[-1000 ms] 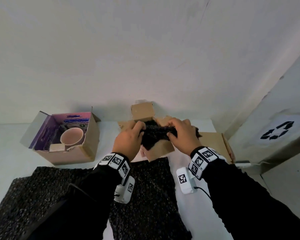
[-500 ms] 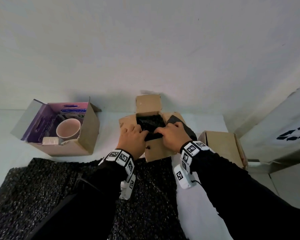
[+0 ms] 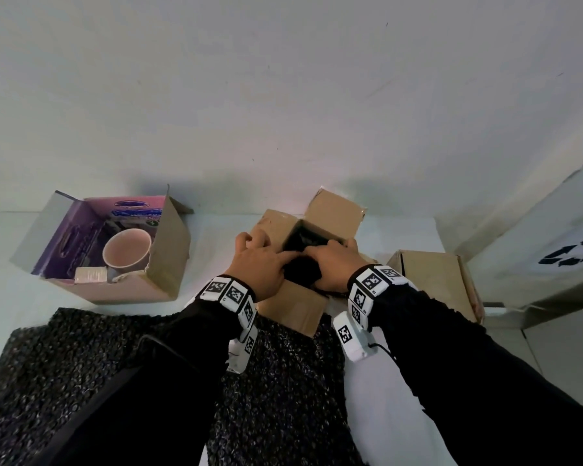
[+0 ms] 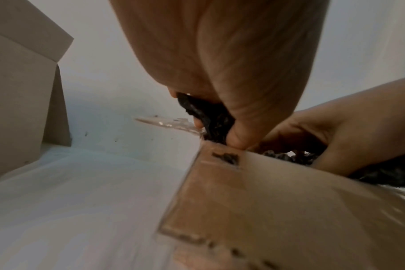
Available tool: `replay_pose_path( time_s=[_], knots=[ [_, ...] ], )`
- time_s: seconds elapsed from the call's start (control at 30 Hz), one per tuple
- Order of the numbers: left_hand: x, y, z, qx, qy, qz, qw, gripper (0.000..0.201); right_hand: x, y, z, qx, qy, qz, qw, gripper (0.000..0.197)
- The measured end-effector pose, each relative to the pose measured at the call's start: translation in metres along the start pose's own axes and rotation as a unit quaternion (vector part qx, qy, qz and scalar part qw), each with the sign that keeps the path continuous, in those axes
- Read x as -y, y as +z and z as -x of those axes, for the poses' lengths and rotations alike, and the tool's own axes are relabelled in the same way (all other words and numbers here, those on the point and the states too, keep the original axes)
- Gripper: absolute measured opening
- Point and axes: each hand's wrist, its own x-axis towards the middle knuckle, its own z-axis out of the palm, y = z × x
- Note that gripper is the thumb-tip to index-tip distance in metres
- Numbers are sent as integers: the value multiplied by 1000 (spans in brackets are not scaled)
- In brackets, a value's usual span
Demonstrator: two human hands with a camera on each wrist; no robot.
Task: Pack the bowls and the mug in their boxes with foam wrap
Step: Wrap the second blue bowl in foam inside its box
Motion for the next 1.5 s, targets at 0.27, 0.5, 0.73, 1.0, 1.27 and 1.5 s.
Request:
replay_pose_path(
  time_s=[0.27, 0.5, 0.73, 1.0, 1.27, 1.5],
  knots=[
    [7, 10, 4, -108, 35, 47, 992, 29, 1, 3, 9, -43, -27, -123, 991, 26],
    [14, 20, 12, -106, 83, 60, 989, 39, 0, 2, 18, -32, -61, -95, 993, 32],
    [3, 11, 11, -55, 63, 25, 996, 46, 5, 10, 26, -13, -44, 23, 999, 24],
    [10, 3, 6, -14, 71, 29, 997, 34, 7, 23, 16, -54, 55, -115, 990, 37],
    [20, 20, 15, -52, 147, 51, 986, 40, 4, 20, 15, -75, 0, -35, 997, 37],
    [23, 29, 20, -130, 173, 10, 976, 38, 4, 3, 21, -40, -36, 14, 998, 26]
  ],
)
